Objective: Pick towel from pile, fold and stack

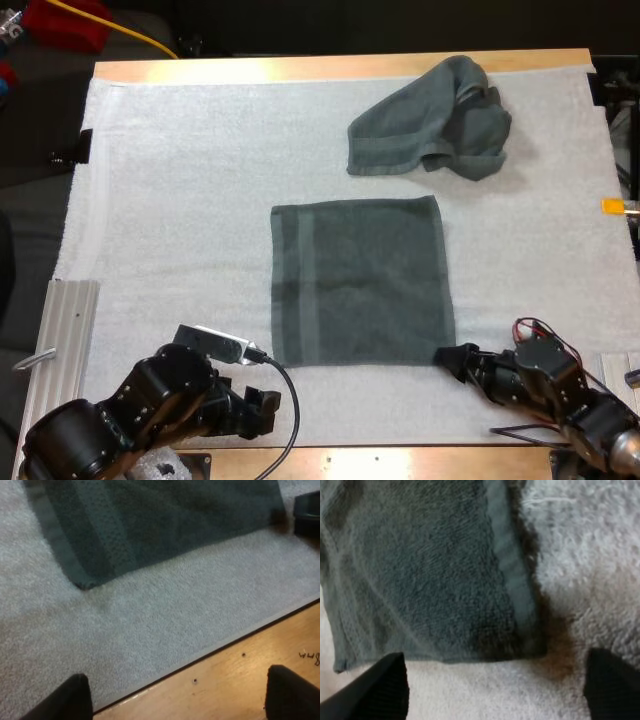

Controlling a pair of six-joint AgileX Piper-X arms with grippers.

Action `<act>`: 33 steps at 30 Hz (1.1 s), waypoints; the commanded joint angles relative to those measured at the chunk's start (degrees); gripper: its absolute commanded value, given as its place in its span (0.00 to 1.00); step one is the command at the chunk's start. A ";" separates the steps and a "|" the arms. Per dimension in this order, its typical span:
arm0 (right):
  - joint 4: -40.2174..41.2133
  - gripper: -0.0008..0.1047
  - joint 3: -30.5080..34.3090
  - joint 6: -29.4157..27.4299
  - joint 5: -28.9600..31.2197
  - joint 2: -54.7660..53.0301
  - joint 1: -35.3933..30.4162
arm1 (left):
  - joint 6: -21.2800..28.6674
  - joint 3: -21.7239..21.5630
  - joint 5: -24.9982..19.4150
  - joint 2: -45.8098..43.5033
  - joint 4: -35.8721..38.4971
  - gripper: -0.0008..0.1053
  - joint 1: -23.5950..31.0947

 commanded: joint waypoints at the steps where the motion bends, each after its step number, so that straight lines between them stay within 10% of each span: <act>1: -1.25 0.69 0.08 0.96 -0.26 2.17 -0.21 | -0.55 0.02 0.23 -0.34 -0.41 0.66 -0.30; 17: -13.78 0.68 0.08 5.33 -2.02 14.05 -0.21 | -0.55 0.02 1.06 -0.34 -0.41 0.66 -0.30; 33: -13.69 0.02 0.08 4.28 -2.25 15.51 -0.21 | -0.08 1.52 -0.44 -0.34 -3.54 0.66 -0.30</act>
